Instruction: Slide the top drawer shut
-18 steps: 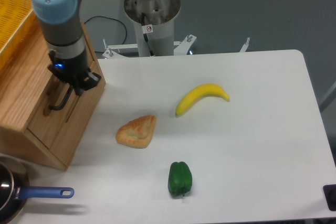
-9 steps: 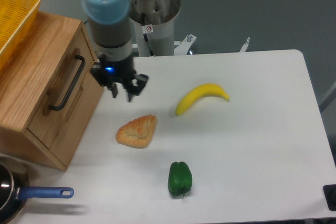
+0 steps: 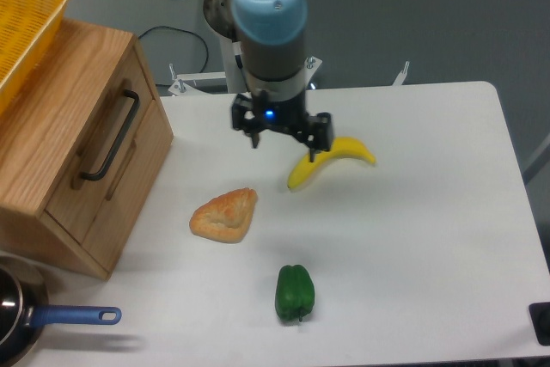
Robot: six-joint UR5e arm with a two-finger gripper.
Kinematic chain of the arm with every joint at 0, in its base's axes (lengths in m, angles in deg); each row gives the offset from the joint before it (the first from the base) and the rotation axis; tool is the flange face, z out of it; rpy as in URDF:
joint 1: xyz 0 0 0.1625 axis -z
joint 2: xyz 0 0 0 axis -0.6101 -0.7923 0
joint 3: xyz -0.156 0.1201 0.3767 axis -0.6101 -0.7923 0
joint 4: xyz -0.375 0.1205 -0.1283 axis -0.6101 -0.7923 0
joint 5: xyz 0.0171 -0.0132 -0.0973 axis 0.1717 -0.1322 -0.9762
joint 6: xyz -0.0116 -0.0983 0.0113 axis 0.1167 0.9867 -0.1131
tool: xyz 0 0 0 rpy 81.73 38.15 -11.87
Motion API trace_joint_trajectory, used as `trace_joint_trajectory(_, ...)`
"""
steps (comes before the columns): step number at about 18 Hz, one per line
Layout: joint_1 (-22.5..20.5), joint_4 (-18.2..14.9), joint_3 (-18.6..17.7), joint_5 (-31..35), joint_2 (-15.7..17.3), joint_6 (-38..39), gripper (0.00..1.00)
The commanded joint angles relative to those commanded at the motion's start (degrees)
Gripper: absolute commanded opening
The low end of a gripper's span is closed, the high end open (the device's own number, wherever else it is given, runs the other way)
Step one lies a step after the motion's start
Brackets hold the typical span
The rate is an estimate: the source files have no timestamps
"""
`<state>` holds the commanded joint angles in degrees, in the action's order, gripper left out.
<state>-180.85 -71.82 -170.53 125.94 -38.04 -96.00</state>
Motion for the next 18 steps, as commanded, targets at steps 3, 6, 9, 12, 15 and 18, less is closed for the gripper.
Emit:
trace_joint_trajectory(3, -3.43, 1.58, 1.05, 0.53, -2.72, -2.8, 1.0)
trace_joint_trajectory(6, -5.63, 1.76, 1.23, 0.62, -3.44, -11.48, 1.0)
trace_joint_trajectory(9, -8.0, 1.58, 1.14, 0.27, -3.44, -19.23, 1.0)
trace_joint_trajectory(12, -9.5, 1.76, 1.67, 0.18, -4.14, -22.84, 1.0)
trace_joint_trajectory(15, -11.95, 1.85, 2.46, 0.18, -5.37, -28.72, 1.0)
trace_joint_trajectory(18, -14.76, 2.37, 2.81, 0.27, -6.25, -36.63, 1.0)
